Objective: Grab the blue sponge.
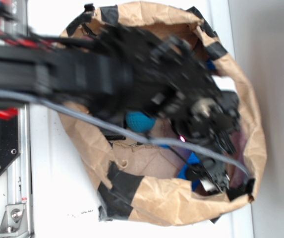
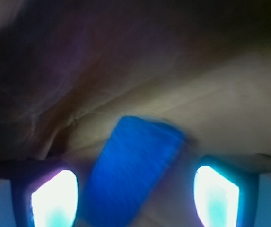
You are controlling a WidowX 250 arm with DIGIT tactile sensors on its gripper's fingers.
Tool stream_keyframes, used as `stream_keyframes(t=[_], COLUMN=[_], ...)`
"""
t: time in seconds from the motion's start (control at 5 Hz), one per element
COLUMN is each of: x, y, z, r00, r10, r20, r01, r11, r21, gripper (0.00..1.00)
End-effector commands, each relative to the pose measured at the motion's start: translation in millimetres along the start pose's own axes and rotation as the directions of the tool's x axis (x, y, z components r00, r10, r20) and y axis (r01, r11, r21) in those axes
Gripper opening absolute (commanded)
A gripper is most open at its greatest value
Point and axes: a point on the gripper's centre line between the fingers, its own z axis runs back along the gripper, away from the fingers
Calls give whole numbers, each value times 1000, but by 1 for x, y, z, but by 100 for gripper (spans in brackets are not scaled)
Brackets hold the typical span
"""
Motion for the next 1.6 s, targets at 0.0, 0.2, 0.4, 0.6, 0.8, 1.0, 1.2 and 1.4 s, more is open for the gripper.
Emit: stream_keyframes(t=[0.0, 0.2, 0.4, 0.6, 0.8, 1.0, 1.2, 1.4], x=[-25, -33, -25, -18, -17, -14, -6, -5], y=[-22, 4, 23, 28, 28, 32, 39, 25], z=[-20, -19, -9, -8, -3, 25, 82, 120], r00=[984, 978, 983, 982, 975, 945, 894, 880], r10=[-177, -209, -179, -188, -223, -325, -443, -475], r20=[-24, 12, 37, 14, 6, 42, 59, -1], r01=[179, 198, 161, 178, 215, 297, 389, 430], r11=[968, 939, 943, 947, 943, 905, 836, 796], r21=[176, 281, 292, 268, 254, 305, 386, 426], gripper=[100, 100, 100, 0, 0, 0, 0, 0])
